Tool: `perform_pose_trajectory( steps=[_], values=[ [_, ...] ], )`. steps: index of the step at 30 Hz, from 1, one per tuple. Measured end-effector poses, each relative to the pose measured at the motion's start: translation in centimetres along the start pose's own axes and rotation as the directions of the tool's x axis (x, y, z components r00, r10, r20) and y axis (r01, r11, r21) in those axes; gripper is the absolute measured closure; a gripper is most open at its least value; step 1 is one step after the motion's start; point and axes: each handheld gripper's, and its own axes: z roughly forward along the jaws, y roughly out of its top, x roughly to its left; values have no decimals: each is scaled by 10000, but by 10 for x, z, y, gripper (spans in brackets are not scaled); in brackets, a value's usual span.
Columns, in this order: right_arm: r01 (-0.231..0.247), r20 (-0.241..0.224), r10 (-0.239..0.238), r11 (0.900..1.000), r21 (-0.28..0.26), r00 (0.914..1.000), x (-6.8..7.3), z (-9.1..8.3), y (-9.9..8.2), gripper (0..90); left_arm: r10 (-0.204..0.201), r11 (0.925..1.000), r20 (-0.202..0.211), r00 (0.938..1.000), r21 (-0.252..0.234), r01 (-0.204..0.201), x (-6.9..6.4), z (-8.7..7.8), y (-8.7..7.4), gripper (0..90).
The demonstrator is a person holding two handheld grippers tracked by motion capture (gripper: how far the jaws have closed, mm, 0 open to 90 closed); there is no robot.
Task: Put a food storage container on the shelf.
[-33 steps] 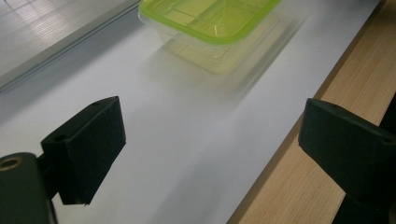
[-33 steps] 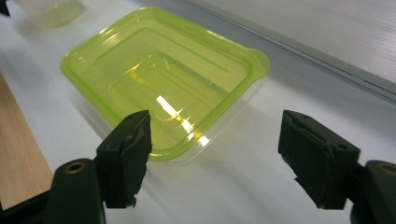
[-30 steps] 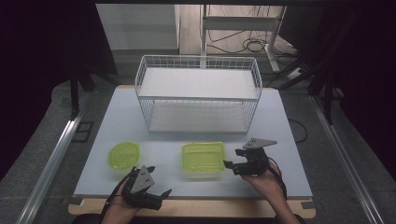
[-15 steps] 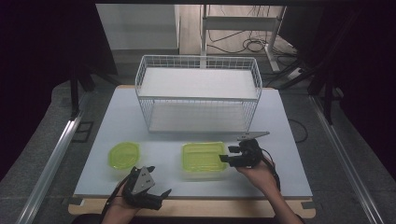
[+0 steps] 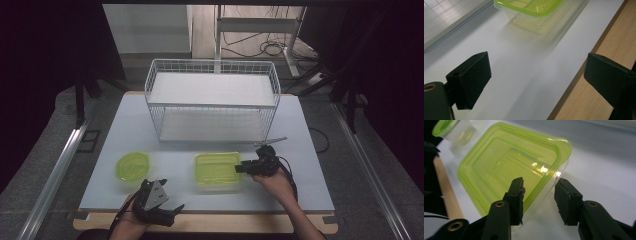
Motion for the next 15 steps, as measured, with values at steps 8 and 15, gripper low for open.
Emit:
perform_pose_trajectory(
  steps=[8,15],
  values=[
    [-986,-1454,1033,9943,395,9840,-6,3,3,777,99,9999,-19,9999,89,-99,0,0,0,73],
    [-1282,-1792,1360,9903,546,9744,-8,2,4,804,97,9999,-42,9999,49,-97,1,-1,0,73]
  ],
)
